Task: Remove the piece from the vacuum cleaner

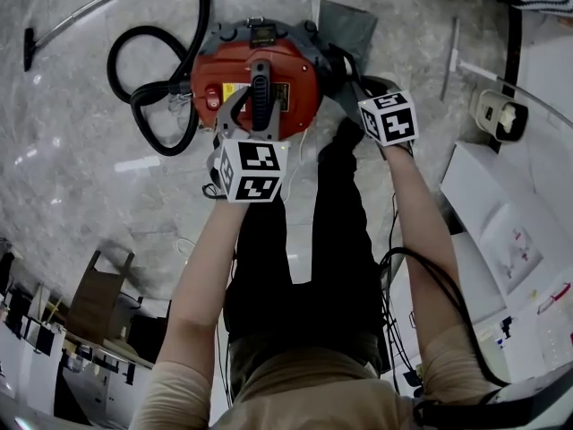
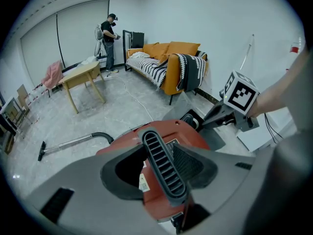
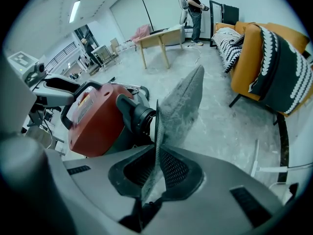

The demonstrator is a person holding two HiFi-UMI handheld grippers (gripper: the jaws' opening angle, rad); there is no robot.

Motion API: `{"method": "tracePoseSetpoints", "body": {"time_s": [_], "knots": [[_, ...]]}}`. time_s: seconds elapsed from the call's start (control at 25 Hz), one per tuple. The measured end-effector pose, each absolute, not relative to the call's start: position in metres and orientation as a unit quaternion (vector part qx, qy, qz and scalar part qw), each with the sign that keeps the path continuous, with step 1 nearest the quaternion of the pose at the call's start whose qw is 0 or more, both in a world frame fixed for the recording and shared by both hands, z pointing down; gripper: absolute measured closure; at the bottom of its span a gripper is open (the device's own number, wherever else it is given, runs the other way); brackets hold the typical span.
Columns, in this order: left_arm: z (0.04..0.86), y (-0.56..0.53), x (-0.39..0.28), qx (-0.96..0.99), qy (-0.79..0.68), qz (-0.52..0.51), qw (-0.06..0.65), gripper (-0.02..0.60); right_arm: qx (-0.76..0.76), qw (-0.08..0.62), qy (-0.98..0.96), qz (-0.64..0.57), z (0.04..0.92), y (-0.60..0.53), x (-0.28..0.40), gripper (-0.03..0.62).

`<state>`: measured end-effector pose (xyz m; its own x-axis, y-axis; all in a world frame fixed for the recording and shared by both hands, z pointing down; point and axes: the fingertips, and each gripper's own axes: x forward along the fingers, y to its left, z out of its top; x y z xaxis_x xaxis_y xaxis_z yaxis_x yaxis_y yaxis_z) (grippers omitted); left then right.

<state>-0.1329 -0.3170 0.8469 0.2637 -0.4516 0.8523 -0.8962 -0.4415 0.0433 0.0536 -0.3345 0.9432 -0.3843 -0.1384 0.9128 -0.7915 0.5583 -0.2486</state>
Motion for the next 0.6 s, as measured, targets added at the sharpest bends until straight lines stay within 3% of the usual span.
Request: {"method": "tracePoseSetpoints", "body": {"time_s": [0.6], "knots": [[0.8474, -0.3175, -0.1331, 0.747, -0.444, 0.41, 0.278, 0.402, 0.314, 0.452, -0.764, 0.337, 0.9453, -0.334, 0.0556, 0.557]]}}
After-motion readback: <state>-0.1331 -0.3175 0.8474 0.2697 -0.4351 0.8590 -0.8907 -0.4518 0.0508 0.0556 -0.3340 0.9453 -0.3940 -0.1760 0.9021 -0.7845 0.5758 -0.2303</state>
